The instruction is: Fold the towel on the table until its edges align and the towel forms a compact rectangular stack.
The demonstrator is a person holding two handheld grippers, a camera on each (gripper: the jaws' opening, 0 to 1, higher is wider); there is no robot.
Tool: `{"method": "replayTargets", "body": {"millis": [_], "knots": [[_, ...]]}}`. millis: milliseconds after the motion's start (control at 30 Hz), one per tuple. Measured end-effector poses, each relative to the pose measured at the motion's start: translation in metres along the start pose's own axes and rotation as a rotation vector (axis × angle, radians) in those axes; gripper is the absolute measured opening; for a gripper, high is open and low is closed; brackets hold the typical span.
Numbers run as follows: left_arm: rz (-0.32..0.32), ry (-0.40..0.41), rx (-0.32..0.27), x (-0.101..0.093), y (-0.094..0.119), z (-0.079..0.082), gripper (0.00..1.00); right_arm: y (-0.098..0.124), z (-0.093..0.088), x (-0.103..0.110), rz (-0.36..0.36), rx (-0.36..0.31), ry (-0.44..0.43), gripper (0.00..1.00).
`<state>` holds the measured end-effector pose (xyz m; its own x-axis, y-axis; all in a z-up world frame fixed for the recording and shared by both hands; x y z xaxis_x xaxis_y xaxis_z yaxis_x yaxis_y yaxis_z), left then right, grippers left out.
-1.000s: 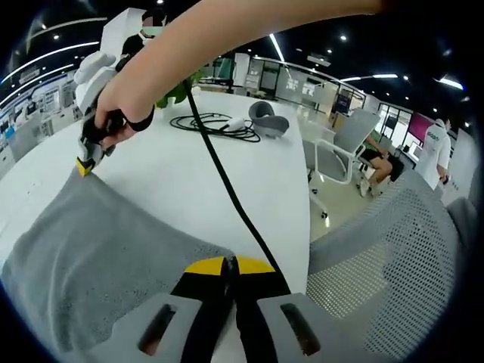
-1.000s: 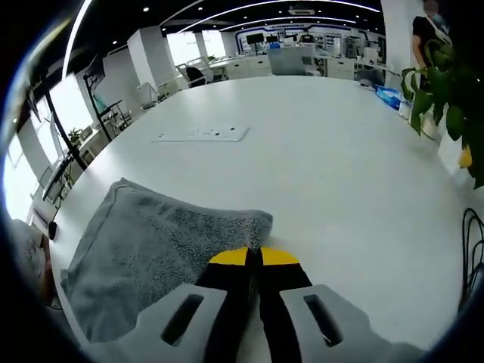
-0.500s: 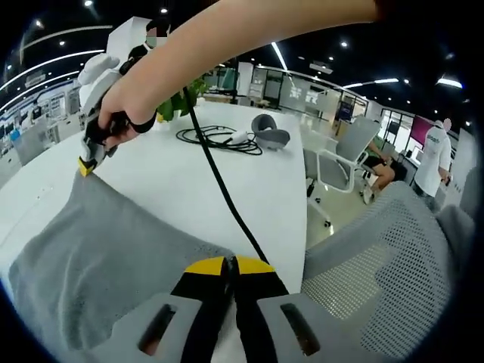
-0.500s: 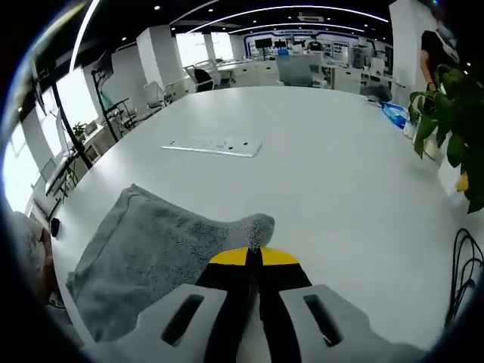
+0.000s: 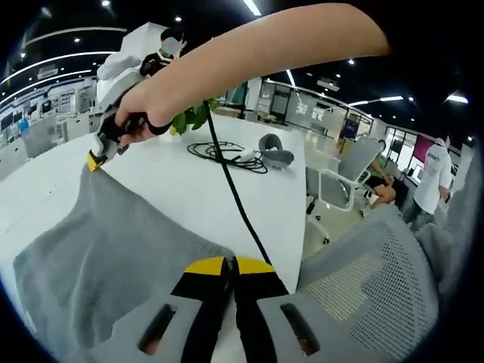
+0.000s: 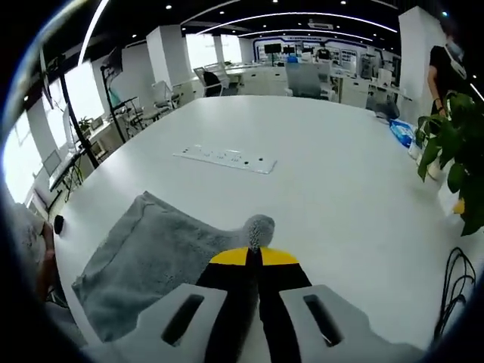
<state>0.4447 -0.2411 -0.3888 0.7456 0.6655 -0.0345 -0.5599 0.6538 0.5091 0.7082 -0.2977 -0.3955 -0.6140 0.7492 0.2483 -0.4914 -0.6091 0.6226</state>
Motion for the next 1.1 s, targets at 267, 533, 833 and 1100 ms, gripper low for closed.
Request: {"method": "replayTargets", "body": {"millis": [267,533,833,1100], "knots": [[0.025,0.106,-0.048,0.017,0.016,0.006,0.04,-0.001,0.012,0.012,0.006,-0.012,0.010,0.00],[0.075,0.155,-0.082,0.033,0.041,0.004,0.04,-0.004,0.030,0.026,0.018,-0.020,0.024,0.00],[0.141,0.232,-0.106,0.046,0.065,-0.004,0.04,-0.012,0.038,0.046,0.044,-0.030,0.032,0.00],[0.173,0.277,-0.130,0.055,0.084,-0.008,0.04,-0.014,0.050,0.063,0.063,-0.041,0.034,0.00]]}}
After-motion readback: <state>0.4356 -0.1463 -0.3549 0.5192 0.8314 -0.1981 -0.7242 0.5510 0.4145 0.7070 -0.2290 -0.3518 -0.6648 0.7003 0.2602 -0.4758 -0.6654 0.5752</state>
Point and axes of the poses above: the point that each gripper's makers call its tool centre point, and the gripper's own axes: y roughly backward along the fingers, x roughly to its left, z roughly out of its top, the point moved 5 cm from there along y, roughly backward along the fingers, and after that the axes turned 14 degrees about z, right-handed, at the moved point
